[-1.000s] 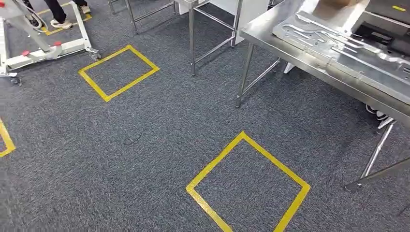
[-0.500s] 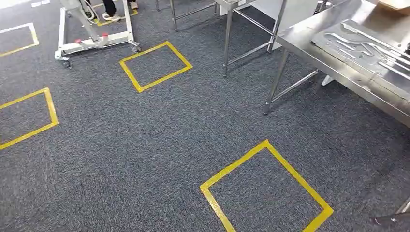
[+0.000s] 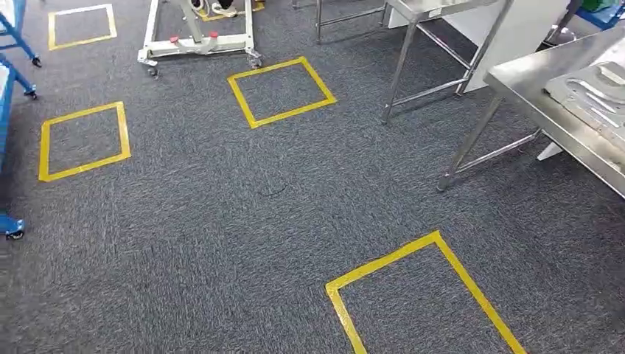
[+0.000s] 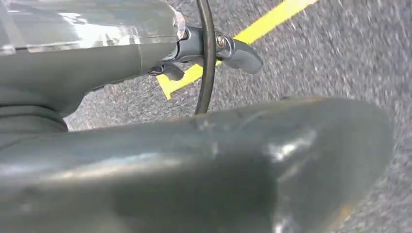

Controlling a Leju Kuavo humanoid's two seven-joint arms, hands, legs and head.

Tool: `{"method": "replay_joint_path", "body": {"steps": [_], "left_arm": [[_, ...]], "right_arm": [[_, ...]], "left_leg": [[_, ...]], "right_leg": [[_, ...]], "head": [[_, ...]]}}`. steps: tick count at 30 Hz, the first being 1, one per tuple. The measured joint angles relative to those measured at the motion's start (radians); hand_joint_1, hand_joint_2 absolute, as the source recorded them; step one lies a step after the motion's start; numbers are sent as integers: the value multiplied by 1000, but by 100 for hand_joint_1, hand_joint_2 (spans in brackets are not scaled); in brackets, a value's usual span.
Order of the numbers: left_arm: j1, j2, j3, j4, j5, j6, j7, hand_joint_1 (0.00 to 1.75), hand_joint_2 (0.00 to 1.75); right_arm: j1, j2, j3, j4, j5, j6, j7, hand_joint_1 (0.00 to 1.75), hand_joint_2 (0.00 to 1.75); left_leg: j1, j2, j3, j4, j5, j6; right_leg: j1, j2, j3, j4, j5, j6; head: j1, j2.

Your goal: Take the parts from the cabinet and place them on the table.

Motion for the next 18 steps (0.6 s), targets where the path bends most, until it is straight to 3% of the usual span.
{"method": "replay_joint_path", "body": {"steps": [1,2,3,4,5,6,9,10,11,12,13,14,15,16,17,18], "left_arm": [[1,0,1,0,0,0,0,0,0],[1,0,2,0,0,0,0,0,0],[1,0,3,0,0,0,0,0,0],[0,0,3,0,0,0,0,0,0],[1,-1,3,0,0,0,0,0,0],[-1,-1,3,0,0,0,0,0,0],[4,-1,3,0,0,0,-1,0,0],[5,-2,4,0,-1,0,-1,0,0],[7,-4,4,0,0,0,-3,0,0],[6,-3,4,0,0,1,-3,0,0],[3,-2,4,0,0,3,-3,0,0],[0,-2,5,0,0,3,-3,0,0],[0,-2,5,0,0,3,-3,0,0],[1,-2,6,0,-1,3,-3,0,0],[4,-2,7,0,-1,3,-3,0,0],[6,-2,9,0,-2,3,-3,0,0]], "right_arm": [[0,0,0,0,0,0,0,0,0],[0,0,0,0,0,0,0,0,0],[0,0,0,0,0,0,0,0,0],[1,0,0,0,0,0,0,0,0],[4,0,0,0,0,0,1,0,0],[3,0,0,0,0,0,1,0,0],[-1,0,0,0,0,0,1,0,0],[-3,4,-1,0,0,0,1,0,0],[-2,3,-1,0,1,-2,1,0,0],[-1,4,-1,0,0,-5,-2,0,0],[2,5,-2,0,0,-6,-2,0,0],[4,5,-3,0,1,-6,-2,0,0],[4,4,-5,0,1,-6,-2,0,0],[4,5,-6,0,1,-6,-2,0,0],[4,5,-6,0,2,-6,-2,0,0],[3,5,-6,0,2,-6,-2,0,0]], "left_leg": [[0,-14,1,1,0,0],[0,-28,2,4,0,0],[0,-42,3,6,-1,-1],[0,-58,3,10,-3,-5],[1,-67,0,13,-4,-9],[-1,-79,-8,19,-4,-18],[5,-104,-15,9,6,-38],[2,-115,-16,8,6,-45],[2,-63,-20,28,-8,-44],[0,-13,-46,80,-46,-47],[1,6,-81,153,-86,-52],[2,14,-124,244,-130,-56],[3,17,-154,310,-152,-59],[5,19,-161,329,-149,-62],[8,22,-144,300,-125,-64],[10,28,-103,225,-85,-65]], "right_leg": [[0,0,0,-8,24,-1],[0,2,20,-60,67,-3],[0,7,58,-143,120,-5],[-2,33,105,-250,174,-10],[-3,84,128,-297,168,-17],[0,83,125,-309,170,-17],[8,54,125,-308,174,-30],[-3,36,131,-324,182,-40],[-2,24,136,-332,186,-47],[0,13,137,-336,187,-56],[2,-1,135,-336,187,-58],[3,-18,134,-335,185,-59],[4,-33,133,-335,185,-59],[4,-47,133,-335,183,-58],[4,-58,134,-334,182,-56],[4,-71,136,-332,179,-53]], "head": [[0,0],[0,0],[0,0],[0,0],[0,0],[0,0],[0,0],[0,0],[0,0],[0,0],[0,0],[0,0],[0,0],[0,0],[0,0],[0,0]]}}
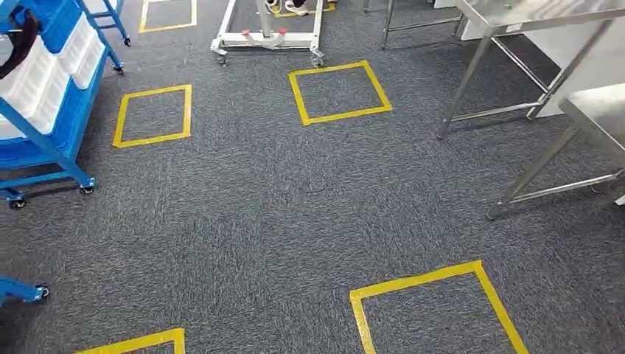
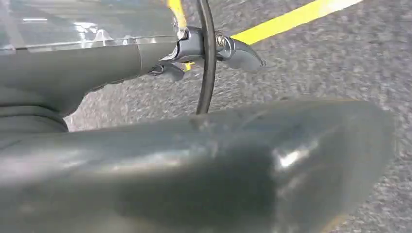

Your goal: Take the parts from the cabinet and place them on the table.

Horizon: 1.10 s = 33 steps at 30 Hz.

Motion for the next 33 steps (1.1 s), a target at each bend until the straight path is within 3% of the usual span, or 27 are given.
{"method": "replay_joint_path", "body": {"steps": [1,2,3,7,8,9,10,11,12,13,14,15,16,17,18,19,20,22,23,24,25,27,28,29,31,32,33], "left_arm": [[0,1,2,0,-1,0,0,0,0],[-2,2,3,0,-4,0,-2,0,0],[-4,2,4,0,-5,0,-3,0,0],[3,3,11,0,-6,0,-6,0,0],[3,4,12,0,-6,0,-5,0,0],[3,4,12,0,-7,0,-6,0,0],[2,4,12,0,-7,0,-6,0,0],[0,4,12,0,-7,0,-6,0,0],[-1,4,12,0,-7,0,-6,0,0],[-1,4,13,0,-7,0,-5,0,0],[-1,4,13,0,-7,0,-5,0,0],[0,4,13,0,-7,0,-5,0,0],[-1,4,13,0,-7,0,-5,0,0],[-1,3,13,0,-7,0,-5,0,0],[0,-4,13,1,-8,0,-5,0,0],[-7,-6,13,2,-8,0,-5,0,0],[-8,-8,13,2,-9,0,-3,0,0],[-4,-8,13,2,-10,0,-2,0,0],[-3,-5,13,2,-13,0,-2,0,0],[1,-5,13,2,-13,0,-2,0,0],[0,-5,13,3,-14,0,-2,0,0],[-6,-5,13,2,-14,0,-3,0,0],[-7,-4,13,2,-14,0,-4,0,0],[-5,-3,13,2,-15,0,-5,0,0],[0,-1,13,2,-16,0,-6,0,0],[0,-1,13,3,-16,0,-6,0,0],[-3,-4,13,3,-17,0,-5,0,0]], "right_arm": [[0,0,0,0,0,0,0,0,0],[-1,2,0,0,0,1,0,0,0],[-1,2,-1,0,0,1,0,0,0],[-13,5,-5,0,0,1,-2,0,0],[-12,7,-6,0,0,1,-3,0,0],[-11,6,-8,0,0,-1,-3,0,0],[-9,7,-10,0,0,0,-5,0,0],[-7,7,-10,0,0,0,-5,0,0],[-6,6,-11,0,0,0,-5,0,0],[-6,6,-14,0,0,1,-5,0,0],[-5,6,-15,0,0,1,-5,0,0],[-5,6,-16,0,0,1,-5,0,0],[-5,6,-16,0,0,1,-3,0,0],[-4,6,-16,0,0,1,-3,0,0],[0,2,-18,0,0,1,-2,0,0],[1,-1,-18,0,0,1,-2,0,0],[-1,-1,-18,0,0,1,-3,0,0],[-6,-1,-18,0,0,1,-2,0,0],[-8,2,-18,0,1,1,-2,0,0],[-4,2,-18,0,2,1,-3,0,0],[-1,2,-18,0,2,1,-3,0,0],[3,3,-18,0,2,2,-2,0,0],[2,3,-18,0,2,2,-2,0,0],[2,3,-18,1,2,2,-1,0,0],[1,3,-19,1,2,2,0,0,0],[1,3,-19,0,2,2,1,0,0],[1,2,-20,0,2,2,1,0,0]], "left_leg": [[2,11,47,-84,37,-1],[3,39,104,-181,74,-1],[-5,57,119,-210,59,6],[-11,17,110,-219,69,39],[-5,10,120,-225,74,48],[-6,2,119,-226,75,51],[-6,-6,117,-226,76,55],[-10,-16,115,-226,77,58],[-14,-28,113,-225,77,60],[-19,-42,114,-225,77,61],[-23,-56,116,-225,76,62],[-27,-71,120,-225,75,65],[-28,-87,126,-225,74,66],[-28,-99,131,-225,72,68],[-22,-108,124,-227,71,67],[-23,-122,124,-225,72,64],[-17,-132,117,-225,75,58],[-14,-159,114,-237,82,48],[-21,-140,117,-235,77,52],[-25,-68,110,-212,58,44],[-22,-34,81,-155,23,36],[-11,-16,-8,3,-43,19],[-5,-13,-39,55,-50,11],[2,-10,-44,57,-34,2],[14,5,17,-71,49,-17],[19,31,63,-161,90,-28],[18,72,80,-197,86,-31]], "right_leg": [[-1,-10,2,2,-3,4],[-1,-22,7,5,-8,10],[4,-33,8,8,-13,18],[1,-55,20,3,-13,42],[-6,-24,19,9,-25,50],[-6,29,5,43,-53,51],[-5,55,-31,115,-95,50],[-4,64,-78,206,-136,49],[-2,65,-122,286,-162,46],[1,66,-147,326,-159,40],[7,68,-147,313,-132,31],[13,73,-129,261,-87,19],[25,87,-91,168,-24,3],[38,119,-55,77,31,-13],[42,178,-36,34,37,-33],[38,181,-37,19,44,-36],[45,166,-36,17,40,-35],[43,141,-26,-3,40,-40],[28,117,-6,-39,49,-36],[29,106,11,-59,52,-32],[28,90,17,-64,52,-33],[28,55,18,-59,43,-29],[25,39,18,-56,38,-25],[21,23,20,-51,32,-19],[7,-2,21,-33,15,-4],[1,-14,22,-19,4,5],[4,-24,19,-2,-9,19]], "head": [[0,0],[0,0],[0,0],[0,0],[0,0],[0,0],[1,0],[0,0],[0,0],[0,0],[0,0],[0,0],[0,0],[0,0],[0,0],[0,0],[0,0],[0,0],[0,0],[0,0],[0,0],[0,0],[0,0],[0,0],[0,0],[0,0],[0,0]]}}
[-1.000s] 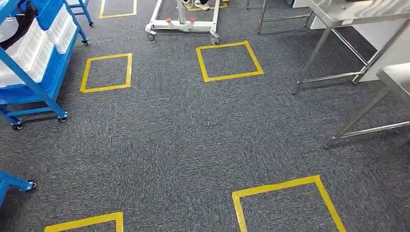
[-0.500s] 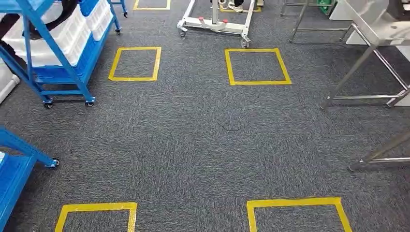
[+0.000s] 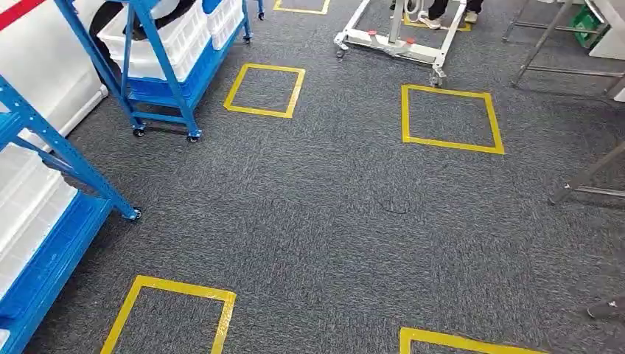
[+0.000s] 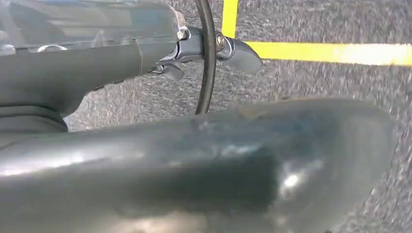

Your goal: Take the parts from the cabinet and place them on the table.

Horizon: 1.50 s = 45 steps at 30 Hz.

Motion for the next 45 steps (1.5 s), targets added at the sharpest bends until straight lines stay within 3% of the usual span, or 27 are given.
{"method": "replay_joint_path", "body": {"steps": [2,5,6,7,9,10,11,12,14,15,18,20,22,23,25,26,28,30,31,32,35,37,40,41,42,43,45], "left_arm": [[-3,0,0,0,0,0,-1,0,0],[1,2,1,0,-2,5,-1,0,0],[2,1,2,0,-3,6,-2,0,0],[1,2,2,0,-4,8,-3,0,0],[-3,2,2,0,-6,13,-3,0,0],[-3,2,2,0,-8,15,-4,0,0],[-2,2,2,0,-9,15,-4,0,0],[-2,2,3,0,-11,15,-4,0,0],[-2,1,3,0,-15,15,-7,0,0],[-2,1,3,0,-15,15,-8,0,0],[0,-2,5,0,-18,16,-11,0,0],[1,-2,5,0,-22,18,-14,0,0],[2,0,6,0,-24,21,-20,0,0],[2,1,6,0,-24,24,-21,0,0],[3,8,6,0,-24,29,-22,0,0],[5,14,8,0,-25,33,-25,0,0],[8,23,9,0,-25,38,-37,0,0],[7,34,13,0,-26,39,-48,0,0],[5,37,16,-1,-26,39,-53,0,0],[4,40,18,-1,-25,39,-59,0,0],[7,48,24,-1,-27,39,-69,0,0],[4,49,24,-1,-33,36,-79,0,0],[4,53,25,-1,-38,34,-85,0,0],[5,54,25,-1,-42,34,-86,0,0],[4,54,25,-1,-42,34,-87,0,0],[4,54,25,-1,-43,34,-87,0,0],[2,54,25,-1,-45,33,-90,0,0]], "right_arm": [[-2,0,-4,0,-2,0,-1,0,0],[-11,2,-10,0,-14,0,-10,0,0],[-10,2,-14,0,-16,0,-10,0,0],[-8,2,-19,0,-17,0,-10,0,0],[-5,2,-26,0,-17,5,-14,0,0],[-4,2,-28,0,-17,6,-17,0,0],[-3,2,-30,0,-18,8,-19,0,0],[-2,2,-32,0,-18,12,-20,0,0],[-2,2,-39,0,-20,21,-27,0,0],[-2,1,-41,0,-20,22,-30,0,0],[-5,-1,-46,0,-20,27,-37,0,0],[-5,-1,-47,0,-19,35,-46,0,0],[-5,1,-48,0,-17,36,-65,0,0],[-4,1,-48,0,-17,36,-74,0,0],[-4,1,-49,0,-17,36,-91,0,0],[-4,1,-51,0,-17,35,-105,0,0],[-5,1,-53,0,-19,34,-141,0,0],[-7,1,-53,0,-20,34,-173,0,0],[-7,1,-54,0,-20,33,-182,0,0],[-8,1,-54,0,-20,32,-187,0,0],[-11,1,-56,0,-24,27,-198,0,0],[-11,1,-62,0,-28,21,-197,0,0],[-11,1,-68,0,-22,17,-177,0,0],[-11,0,-68,0,-16,16,-169,0,0],[-10,0,-68,0,-11,15,-158,0,0],[-8,0,-68,0,-8,15,-148,0,0],[-7,-2,-68,0,-1,12,-129,0,0]], "left_leg": [[-8,-26,-2,8,0,36],[-14,-43,-2,3,3,62],[-13,-46,-1,-1,5,67],[-14,-50,-4,-1,7,75],[-20,-61,-10,-1,8,83],[-24,-67,-11,-1,8,85],[-28,-74,-10,-1,8,86],[-31,-80,-9,-1,8,86],[-33,-93,-4,-1,8,86],[-31,-96,-3,-1,8,86],[-32,-98,-6,-3,12,73],[-35,-100,0,-12,17,61],[-34,-89,-19,36,-28,55],[-32,-86,-51,111,-74,51],[-29,-84,-110,255,-138,42],[-29,-83,-120,285,-140,38],[-28,-78,-71,197,-82,36],[-27,-70,31,14,-9,39],[-32,-66,41,-6,-31,48],[-35,-70,39,-14,-21,59],[-35,-73,39,-18,-16,74],[-30,-73,42,-28,-6,90],[-31,-78,32,-28,-3,94],[-31,-81,30,-27,-3,94],[-31,-87,30,-27,-2,93],[-30,-96,31,-27,-2,92],[-29,-115,33,-24,-1,87]], "right_leg": [[2,-11,1,13,-12,15],[-10,-22,9,12,-16,33],[-16,16,6,29,-35,37],[-17,64,-24,90,-82,36],[-15,89,-107,254,-161,34],[-14,91,-140,316,-177,32],[-13,92,-153,334,-167,27],[-9,93,-144,303,-133,20],[5,97,-67,128,-26,-2],[14,103,-30,45,6,-13],[25,100,-28,22,3,-20],[19,98,-23,5,14,-28],[10,89,-15,-13,28,-38],[11,88,-18,-13,28,-39],[13,83,-21,-9,28,-39],[13,82,-23,-5,27,-39],[11,81,-27,3,24,-36],[10,80,-26,14,16,-30],[15,78,-28,17,14,-25],[16,79,-29,22,12,-20],[13,78,-29,21,15,-6],[9,90,-47,68,-26,7],[1,93,-162,298,-141,17],[-1,93,-184,344,-150,18],[-3,93,-181,339,-131,19],[-6,94,-156,287,-92,19],[-10,115,-64,109,-1,14]], "head": [[1,0],[0,0],[1,0],[0,0],[1,0],[1,0],[1,0],[1,0],[1,0],[1,0],[0,0],[0,0],[0,0],[1,0],[0,0],[0,0],[0,0],[0,0],[0,0],[1,0],[1,0],[1,0],[1,0],[1,0],[1,0],[1,0],[1,0]]}}
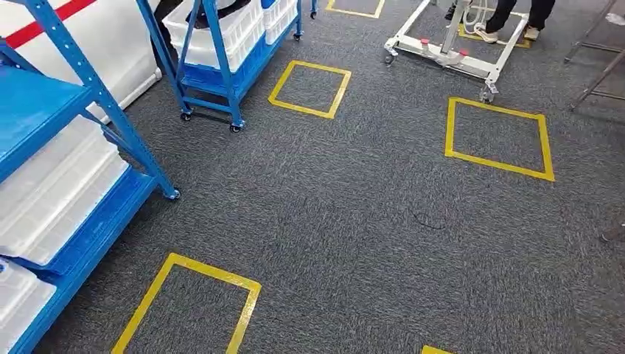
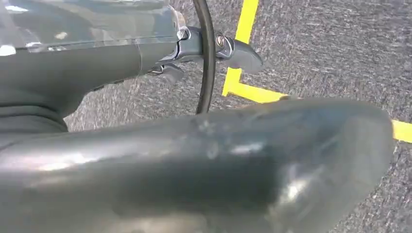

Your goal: Take the parts from the cabinet and place them on the table.

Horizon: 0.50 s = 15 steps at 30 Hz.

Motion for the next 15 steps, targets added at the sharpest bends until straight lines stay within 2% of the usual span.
{"method": "replay_joint_path", "body": {"steps": [1,2,4,5,6,7,8,10,11,12,13,14,15], "left_arm": [[-1,0,0,0,-2,0,-1,0,0],[-6,0,0,0,-5,0,-1,0,0],[-5,1,1,0,-7,0,-1,0,0],[-3,0,2,0,-8,0,-1,0,0],[-2,1,3,0,-8,0,-1,0,0],[1,1,3,0,-8,0,-1,0,0],[0,1,3,0,-8,0,-1,0,0],[-4,2,4,0,-8,0,-1,0,0],[-4,2,5,0,-8,0,-1,0,0],[-1,2,5,0,-8,-1,0,0,0],[2,2,5,0,-8,-2,1,0,0],[2,2,6,0,-8,-2,2,0,0],[2,2,6,0,-8,-2,2,0,0]], "right_arm": [[1,-1,-1,0,3,0,8,0,0],[1,-2,-2,0,3,0,14,0,0],[-1,-2,-2,0,5,0,19,0,0],[-3,-2,-2,0,5,0,21,0,0],[-4,-2,-2,0,5,0,21,0,0],[-4,-2,-2,0,5,0,24,0,0],[-3,-2,-2,0,5,0,25,0,0],[1,-2,-3,0,5,5,35,0,0],[1,-2,-3,0,6,6,40,0,0],[1,-2,-3,0,9,6,47,0,0],[1,-2,-3,0,10,6,48,0,0],[0,-2,-3,0,13,6,50,0,0],[-1,-2,-3,0,16,6,53,0,0]], "left_leg": [[1,-9,-3,1,1,-4],[-3,-18,-9,7,1,-14],[3,-34,-13,1,8,-27],[3,-43,-13,-2,12,-35],[4,-43,-18,3,8,-41],[3,-6,-27,27,-11,-40],[2,16,-52,80,-47,-41],[3,29,-123,240,-127,-47],[3,31,-150,305,-148,-48],[3,34,-154,321,-143,-47],[2,37,-134,286,-116,-46],[2,41,-95,214,-77,-43],[0,54,-41,117,-34,-38]], "right_leg": [[-2,45,34,-74,10,-4],[2,49,38,-87,7,-5],[8,29,35,-83,8,-11],[11,20,36,-84,10,-17],[2,6,39,-97,18,-29],[3,-5,41,-100,20,-37],[5,-13,38,-100,20,-43],[13,-39,37,-99,18,-47],[17,-51,36,-99,17,-49],[21,-63,36,-98,16,-51],[23,-74,37,-97,14,-52],[25,-84,38,-96,13,-53],[26,-95,42,-95,10,-52]], "head": [[0,0],[0,0],[0,0],[0,0],[0,0],[0,0],[0,0],[0,0],[0,0],[0,0],[0,0],[0,0],[0,0]]}}
